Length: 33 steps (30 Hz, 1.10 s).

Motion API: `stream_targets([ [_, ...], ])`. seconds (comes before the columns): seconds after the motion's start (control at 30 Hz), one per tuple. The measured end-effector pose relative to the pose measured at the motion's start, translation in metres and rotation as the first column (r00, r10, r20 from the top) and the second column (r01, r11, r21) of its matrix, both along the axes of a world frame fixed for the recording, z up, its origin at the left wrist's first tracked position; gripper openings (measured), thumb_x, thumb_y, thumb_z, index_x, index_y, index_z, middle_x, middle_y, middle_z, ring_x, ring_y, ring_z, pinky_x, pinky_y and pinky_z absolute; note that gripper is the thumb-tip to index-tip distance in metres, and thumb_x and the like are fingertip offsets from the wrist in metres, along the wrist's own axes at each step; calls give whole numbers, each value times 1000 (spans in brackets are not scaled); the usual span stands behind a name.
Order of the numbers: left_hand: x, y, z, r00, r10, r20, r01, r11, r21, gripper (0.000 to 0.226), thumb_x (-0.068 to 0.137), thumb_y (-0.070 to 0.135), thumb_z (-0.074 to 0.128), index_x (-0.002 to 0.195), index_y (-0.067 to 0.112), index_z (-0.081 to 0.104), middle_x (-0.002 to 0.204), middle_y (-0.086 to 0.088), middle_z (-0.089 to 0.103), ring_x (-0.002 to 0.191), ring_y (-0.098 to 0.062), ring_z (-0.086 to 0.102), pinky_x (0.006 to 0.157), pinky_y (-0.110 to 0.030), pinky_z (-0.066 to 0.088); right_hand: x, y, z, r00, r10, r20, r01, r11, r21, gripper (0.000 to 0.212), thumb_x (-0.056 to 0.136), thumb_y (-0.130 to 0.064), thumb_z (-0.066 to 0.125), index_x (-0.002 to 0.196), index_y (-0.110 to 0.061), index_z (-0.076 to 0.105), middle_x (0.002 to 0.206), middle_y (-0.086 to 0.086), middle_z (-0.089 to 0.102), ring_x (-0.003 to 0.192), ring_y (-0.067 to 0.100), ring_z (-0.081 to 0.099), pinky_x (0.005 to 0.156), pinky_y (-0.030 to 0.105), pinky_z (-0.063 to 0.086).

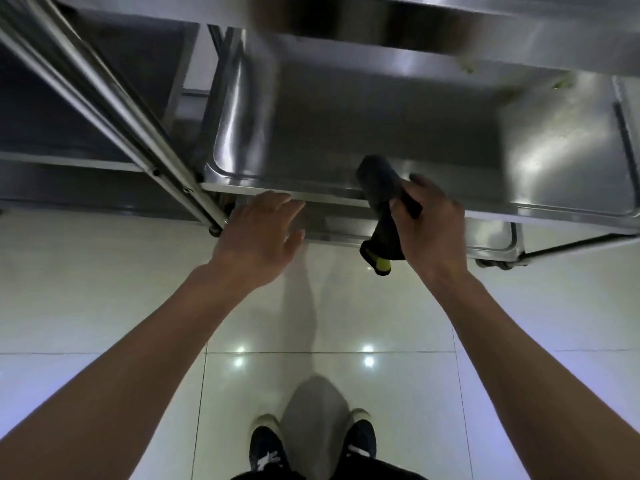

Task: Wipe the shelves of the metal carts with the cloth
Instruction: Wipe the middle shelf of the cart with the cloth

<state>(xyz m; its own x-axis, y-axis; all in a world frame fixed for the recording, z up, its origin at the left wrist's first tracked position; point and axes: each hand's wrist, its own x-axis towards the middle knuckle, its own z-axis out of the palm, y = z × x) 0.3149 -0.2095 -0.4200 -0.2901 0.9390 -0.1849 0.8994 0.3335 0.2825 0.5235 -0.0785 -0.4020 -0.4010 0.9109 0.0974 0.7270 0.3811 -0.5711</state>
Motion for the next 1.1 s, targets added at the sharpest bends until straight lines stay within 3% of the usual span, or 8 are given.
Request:
stream_targets([
  [0.07,-11,16,-10,1000,3,-24,-1,999,54,52,100,40,49,151,27,43,157,2,40,146,-21,33,117,-45,31,-12,23,-6,1000,-13,10,12,997,72,27,91,-19,61,115,-17,72,123,2,66,96,21,65,74,16,44],
  [0.17,-24,34,-28,999,22,-39,-15,986,164,47,97,33,57,143,23,55,150,-2,50,138,-24,44,112,-46,37,-32,50,-22,996,-48,72,37,989,144,20,87,-25,58,97,-12,69,96,0,61,71,21,50,53,21,30],
  [0.3,-36,41,-56,995,34,-89,-12,970,242,36,95,28,56,129,21,67,130,-3,62,122,-25,53,103,-47,42,-67,64,-44,989,-102,109,92,991,97,25,89,-34,57,99,-17,72,94,0,65,75,24,56,59,25,39],
  [0.43,-38,36,-73,982,33,-186,29,947,319,31,94,27,54,118,22,73,120,-1,64,113,-24,55,98,-46,42,-87,59,-61,988,40,150,-56,993,105,42,102,-47,43,100,-16,71,89,10,67,92,34,64,72,34,48],
  [0.6,-35,38,-101,968,91,-232,17,904,426,30,92,29,55,117,21,71,116,0,64,108,-24,55,93,-45,45,-61,58,-98,970,152,191,-189,963,191,46,105,-38,32,144,-25,53,152,-7,46,137,27,33,111,43,23],
  [0.77,-36,34,-98,977,83,-198,17,891,454,29,92,31,57,115,23,72,112,1,62,107,-23,53,89,-42,44,-60,56,-109,915,247,319,-313,934,174,56,104,-36,22,154,-14,34,163,4,26,154,27,5,123,43,3],
  [0.87,-43,28,-83,984,35,-177,40,914,405,33,92,32,59,121,24,72,123,1,64,116,-23,53,95,-46,45,-58,58,-106,882,253,398,-329,934,136,53,108,-32,24,158,-12,23,166,7,15,154,27,3,123,42,3],
  [1.1,-67,8,-83,943,253,-218,-147,901,407,35,88,23,63,122,19,70,120,-9,64,114,-34,56,92,-49,49,-59,55,-112,892,232,387,-322,928,187,53,107,-30,25,156,-10,25,165,10,19,153,30,9,124,46,11],
])
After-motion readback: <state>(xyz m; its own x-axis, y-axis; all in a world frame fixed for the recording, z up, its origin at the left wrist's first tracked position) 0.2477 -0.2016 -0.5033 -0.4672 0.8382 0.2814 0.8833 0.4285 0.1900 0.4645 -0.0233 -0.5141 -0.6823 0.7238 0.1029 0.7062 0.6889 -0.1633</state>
